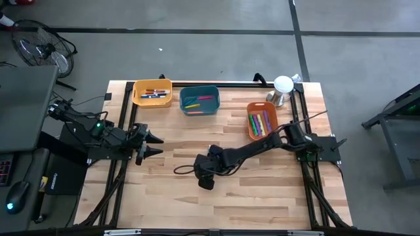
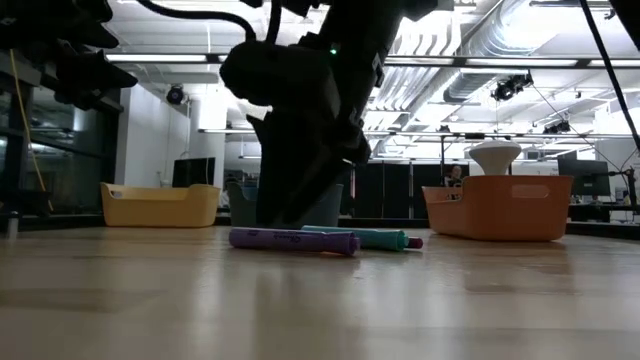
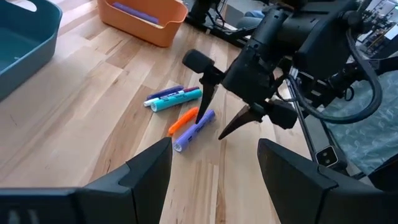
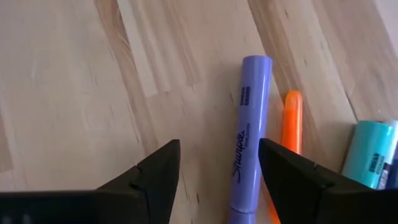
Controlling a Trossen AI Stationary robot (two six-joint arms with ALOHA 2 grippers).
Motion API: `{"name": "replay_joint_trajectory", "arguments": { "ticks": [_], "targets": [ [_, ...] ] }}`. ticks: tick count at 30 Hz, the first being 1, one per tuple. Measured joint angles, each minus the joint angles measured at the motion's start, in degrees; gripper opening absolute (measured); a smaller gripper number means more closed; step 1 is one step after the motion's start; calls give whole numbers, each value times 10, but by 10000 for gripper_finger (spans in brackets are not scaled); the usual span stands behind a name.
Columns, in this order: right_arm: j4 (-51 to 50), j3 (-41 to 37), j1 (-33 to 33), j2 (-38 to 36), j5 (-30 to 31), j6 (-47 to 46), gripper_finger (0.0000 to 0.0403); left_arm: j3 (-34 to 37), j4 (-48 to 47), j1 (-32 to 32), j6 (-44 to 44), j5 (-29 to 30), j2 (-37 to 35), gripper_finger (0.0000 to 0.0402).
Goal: Pick & Place Markers
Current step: Put the light purple highlighter pen into the orange bin
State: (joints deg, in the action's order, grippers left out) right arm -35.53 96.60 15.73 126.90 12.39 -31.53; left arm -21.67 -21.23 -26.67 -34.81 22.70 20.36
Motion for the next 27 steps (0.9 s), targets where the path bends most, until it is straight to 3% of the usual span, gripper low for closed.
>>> {"name": "replay_joint_trajectory", "arguments": {
  "ticks": [27],
  "targets": [
    [8,1,-4,22,42,2,199,0,-4,0,0,0,0,232]
  ]
}}
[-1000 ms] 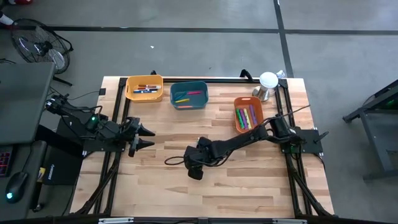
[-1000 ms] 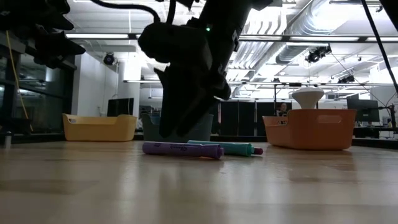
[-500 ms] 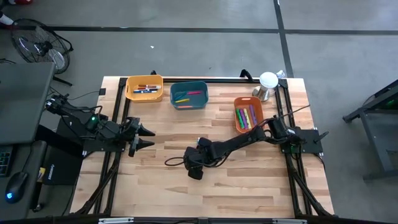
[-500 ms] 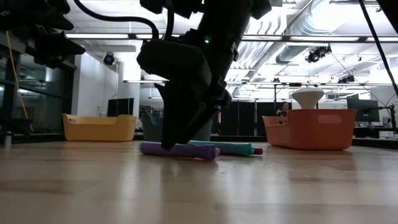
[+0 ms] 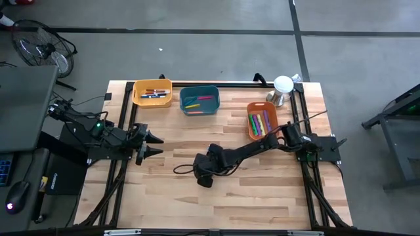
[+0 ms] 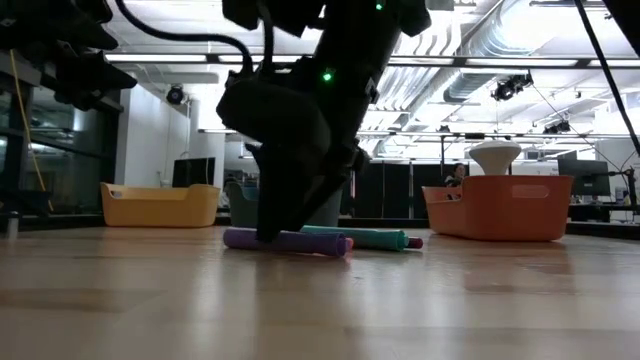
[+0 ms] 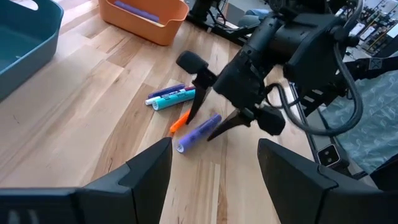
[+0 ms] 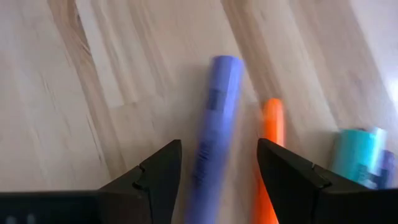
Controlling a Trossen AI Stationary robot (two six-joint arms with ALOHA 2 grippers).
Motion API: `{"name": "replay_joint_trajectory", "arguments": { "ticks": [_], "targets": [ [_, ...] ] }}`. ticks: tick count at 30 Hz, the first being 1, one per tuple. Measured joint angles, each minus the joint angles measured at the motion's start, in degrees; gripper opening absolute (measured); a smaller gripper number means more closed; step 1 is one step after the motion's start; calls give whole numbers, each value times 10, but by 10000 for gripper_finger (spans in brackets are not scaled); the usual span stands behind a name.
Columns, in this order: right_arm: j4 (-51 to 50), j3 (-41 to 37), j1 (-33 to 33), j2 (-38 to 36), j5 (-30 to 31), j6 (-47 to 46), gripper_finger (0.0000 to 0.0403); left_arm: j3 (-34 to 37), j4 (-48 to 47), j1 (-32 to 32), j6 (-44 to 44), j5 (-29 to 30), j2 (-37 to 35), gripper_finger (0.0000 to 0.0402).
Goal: Pick & Place Markers
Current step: Put the light purple highlighter pen into the orange bin
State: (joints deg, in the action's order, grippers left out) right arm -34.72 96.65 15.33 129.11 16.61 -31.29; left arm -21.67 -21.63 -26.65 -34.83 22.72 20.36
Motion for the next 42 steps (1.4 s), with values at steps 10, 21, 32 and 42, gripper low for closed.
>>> {"name": "replay_joint_trajectory", "arguments": {
  "ticks": [10,21,32,42],
  "targets": [
    [25,2,5,37,-20,-39,199,0,-17,0,-5,-4,0,232],
    [29,2,2,38,-46,-57,175,0,-22,0,-5,-7,0,232],
    [11,2,1,38,-56,-58,130,0,-24,0,-5,-7,0,232],
    [5,2,1,45,-76,-79,67,0,-26,0,-10,-7,0,232]
  ]
}}
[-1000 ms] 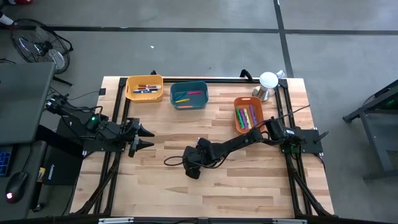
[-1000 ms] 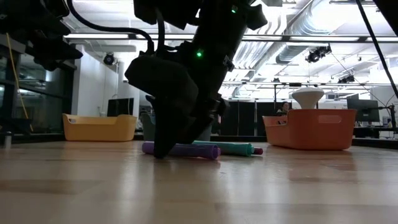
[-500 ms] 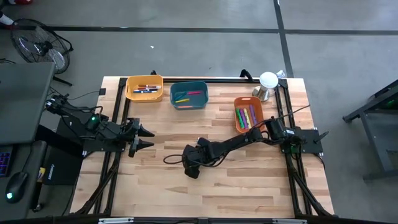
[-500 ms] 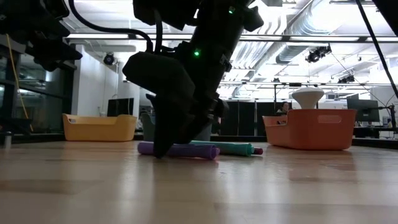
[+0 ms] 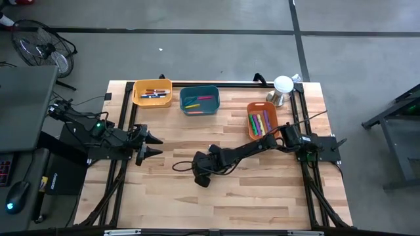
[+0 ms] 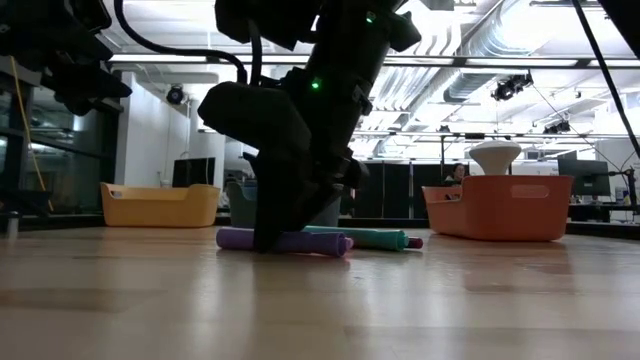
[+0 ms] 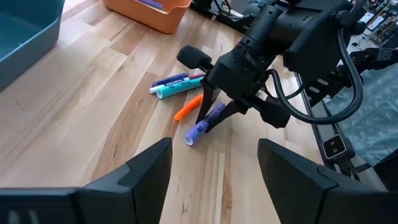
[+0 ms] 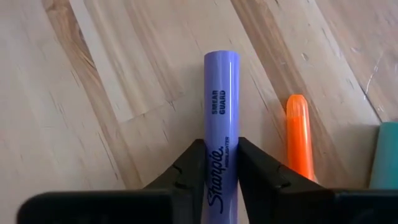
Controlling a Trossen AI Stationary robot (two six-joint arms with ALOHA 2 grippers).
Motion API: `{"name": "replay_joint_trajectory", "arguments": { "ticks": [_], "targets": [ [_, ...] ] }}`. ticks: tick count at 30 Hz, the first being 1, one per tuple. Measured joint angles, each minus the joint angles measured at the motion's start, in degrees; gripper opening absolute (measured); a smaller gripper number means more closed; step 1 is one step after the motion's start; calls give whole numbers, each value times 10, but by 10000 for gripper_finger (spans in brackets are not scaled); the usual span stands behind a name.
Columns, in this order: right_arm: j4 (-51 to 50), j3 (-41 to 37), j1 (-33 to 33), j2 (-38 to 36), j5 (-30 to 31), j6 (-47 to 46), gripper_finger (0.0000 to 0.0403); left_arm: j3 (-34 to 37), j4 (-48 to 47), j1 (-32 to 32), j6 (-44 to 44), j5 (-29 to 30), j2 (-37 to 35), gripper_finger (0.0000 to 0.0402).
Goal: Pick & Place Markers
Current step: Put the light purple highlighter pen into the orange bin
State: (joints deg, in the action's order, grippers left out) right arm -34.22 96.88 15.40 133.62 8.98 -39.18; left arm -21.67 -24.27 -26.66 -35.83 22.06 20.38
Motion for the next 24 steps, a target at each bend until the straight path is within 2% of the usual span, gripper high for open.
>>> {"name": "replay_joint_trajectory", "arguments": {
  "ticks": [2,8,24],
  "targets": [
    [1,0,-1,0,-1,-6,55,0,0,0,0,0,0,232],
    [4,0,-12,0,-38,-22,55,0,0,0,0,1,0,232],
    [-17,36,-15,5,-37,-29,55,0,1,0,-5,1,0,232]
  ]
}}
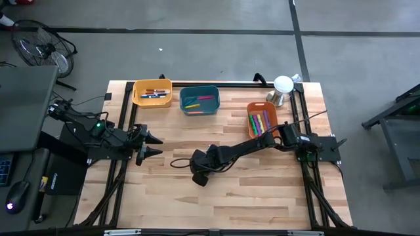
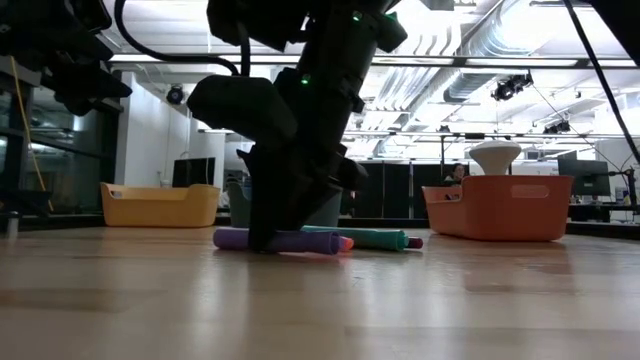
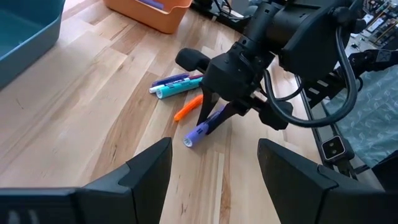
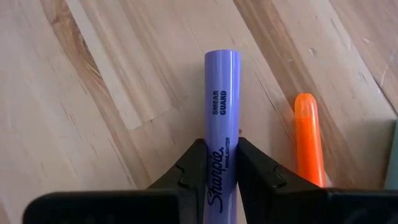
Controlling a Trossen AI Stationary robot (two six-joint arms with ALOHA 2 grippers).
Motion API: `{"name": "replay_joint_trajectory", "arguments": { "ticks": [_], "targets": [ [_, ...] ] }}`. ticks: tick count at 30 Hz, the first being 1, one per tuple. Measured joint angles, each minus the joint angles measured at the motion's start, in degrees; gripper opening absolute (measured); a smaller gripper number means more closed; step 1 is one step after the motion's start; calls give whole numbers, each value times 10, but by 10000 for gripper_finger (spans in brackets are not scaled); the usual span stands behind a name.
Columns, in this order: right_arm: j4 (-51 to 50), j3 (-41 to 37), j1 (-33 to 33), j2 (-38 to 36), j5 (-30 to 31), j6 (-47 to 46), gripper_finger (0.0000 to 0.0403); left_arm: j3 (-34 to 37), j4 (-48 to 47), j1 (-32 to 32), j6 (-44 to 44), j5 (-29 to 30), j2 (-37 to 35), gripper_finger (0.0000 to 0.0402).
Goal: Pick & Place Markers
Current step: Put the light purple highlighter pen into the orange bin
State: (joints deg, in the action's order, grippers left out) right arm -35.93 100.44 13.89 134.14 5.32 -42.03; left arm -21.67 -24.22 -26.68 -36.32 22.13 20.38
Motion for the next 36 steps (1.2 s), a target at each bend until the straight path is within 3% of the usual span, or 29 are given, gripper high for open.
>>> {"name": "replay_joint_trajectory", "arguments": {
  "ticks": [17,29,36],
  "targets": [
    [-153,168,1,8,25,51,55,0,0,0,0,-1,0,232],
    [-312,341,-13,6,58,62,55,0,0,0,0,-1,0,232],
    [-374,306,-38,-49,73,49,55,0,-5,0,-1,-1,0,232]
  ]
}}
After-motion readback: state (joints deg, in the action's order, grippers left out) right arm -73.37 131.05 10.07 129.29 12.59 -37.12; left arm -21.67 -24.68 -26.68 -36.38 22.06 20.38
